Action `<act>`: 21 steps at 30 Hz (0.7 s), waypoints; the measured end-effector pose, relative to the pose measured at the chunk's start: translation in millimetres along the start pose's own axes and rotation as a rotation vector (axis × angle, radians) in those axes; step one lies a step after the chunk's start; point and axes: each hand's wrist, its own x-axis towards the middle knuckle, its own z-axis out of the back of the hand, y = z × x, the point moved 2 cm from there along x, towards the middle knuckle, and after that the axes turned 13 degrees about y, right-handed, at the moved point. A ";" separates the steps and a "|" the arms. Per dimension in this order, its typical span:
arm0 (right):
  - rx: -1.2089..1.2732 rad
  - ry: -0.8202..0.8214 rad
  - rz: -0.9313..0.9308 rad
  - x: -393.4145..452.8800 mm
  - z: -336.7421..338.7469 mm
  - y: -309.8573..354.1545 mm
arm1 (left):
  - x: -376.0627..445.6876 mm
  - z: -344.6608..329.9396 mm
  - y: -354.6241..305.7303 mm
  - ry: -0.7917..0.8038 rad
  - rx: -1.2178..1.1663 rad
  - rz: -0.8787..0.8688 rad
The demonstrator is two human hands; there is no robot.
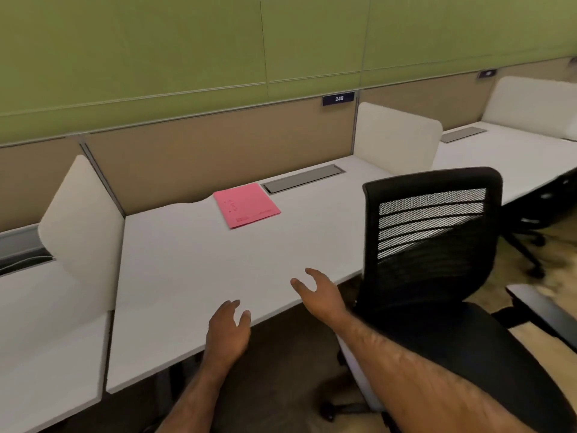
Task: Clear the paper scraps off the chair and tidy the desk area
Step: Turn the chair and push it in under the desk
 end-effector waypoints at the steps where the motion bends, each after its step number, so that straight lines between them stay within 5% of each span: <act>1: 0.000 -0.009 -0.006 -6.4 5.7 -0.8 | -2.9 -1.4 -6.0 0.002 0.000 -0.011; 21: -0.248 -0.294 0.096 39.6 212.8 28.3 | 74.3 -77.1 -177.4 0.168 0.094 -0.308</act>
